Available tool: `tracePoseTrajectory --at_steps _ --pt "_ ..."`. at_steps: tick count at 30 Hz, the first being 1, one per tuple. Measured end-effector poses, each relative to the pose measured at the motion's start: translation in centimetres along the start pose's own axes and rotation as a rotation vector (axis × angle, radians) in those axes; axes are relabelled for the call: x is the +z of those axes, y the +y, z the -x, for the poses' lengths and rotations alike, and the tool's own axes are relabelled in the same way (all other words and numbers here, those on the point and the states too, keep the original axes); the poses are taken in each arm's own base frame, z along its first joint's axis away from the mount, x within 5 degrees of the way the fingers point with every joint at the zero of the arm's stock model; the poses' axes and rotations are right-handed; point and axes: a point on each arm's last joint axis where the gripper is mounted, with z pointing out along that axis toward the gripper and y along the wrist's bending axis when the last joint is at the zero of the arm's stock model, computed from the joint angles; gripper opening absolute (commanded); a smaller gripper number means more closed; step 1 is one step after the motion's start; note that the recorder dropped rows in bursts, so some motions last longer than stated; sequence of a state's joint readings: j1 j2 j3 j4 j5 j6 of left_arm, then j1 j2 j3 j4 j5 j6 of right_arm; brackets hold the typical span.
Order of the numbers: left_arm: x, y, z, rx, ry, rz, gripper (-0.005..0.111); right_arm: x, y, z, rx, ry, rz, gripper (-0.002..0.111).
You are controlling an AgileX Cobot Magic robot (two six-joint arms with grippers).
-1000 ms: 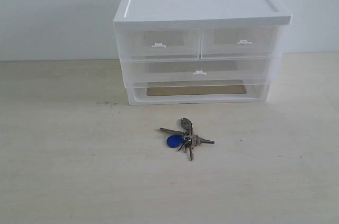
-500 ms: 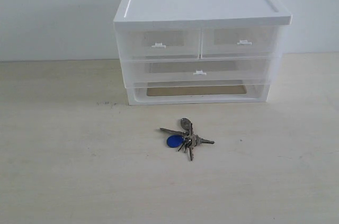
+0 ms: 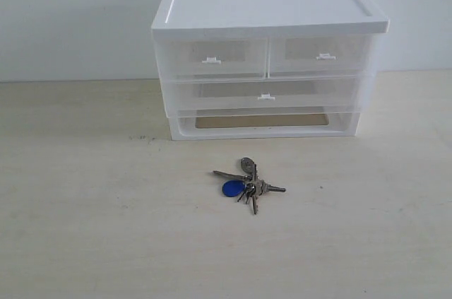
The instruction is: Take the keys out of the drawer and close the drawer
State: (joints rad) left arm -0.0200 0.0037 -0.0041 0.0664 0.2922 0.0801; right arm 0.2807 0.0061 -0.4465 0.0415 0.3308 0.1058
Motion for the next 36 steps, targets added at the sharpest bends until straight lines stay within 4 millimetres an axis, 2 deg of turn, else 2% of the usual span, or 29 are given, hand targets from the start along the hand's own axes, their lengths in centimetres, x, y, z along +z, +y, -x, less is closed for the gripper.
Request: tracePoseTrajectory --at_steps 22,36 --pt "0.0 0.0 0.0 0.0 0.0 0.0 0.004 0.0 0.03 0.0 0.01 0.0 0.003 0.0" --pt "0.0 0.0 0.0 0.0 0.0 0.0 0.004 0.02 -0.21 -0.03 -0.07 -0.003 -0.028 0.0"
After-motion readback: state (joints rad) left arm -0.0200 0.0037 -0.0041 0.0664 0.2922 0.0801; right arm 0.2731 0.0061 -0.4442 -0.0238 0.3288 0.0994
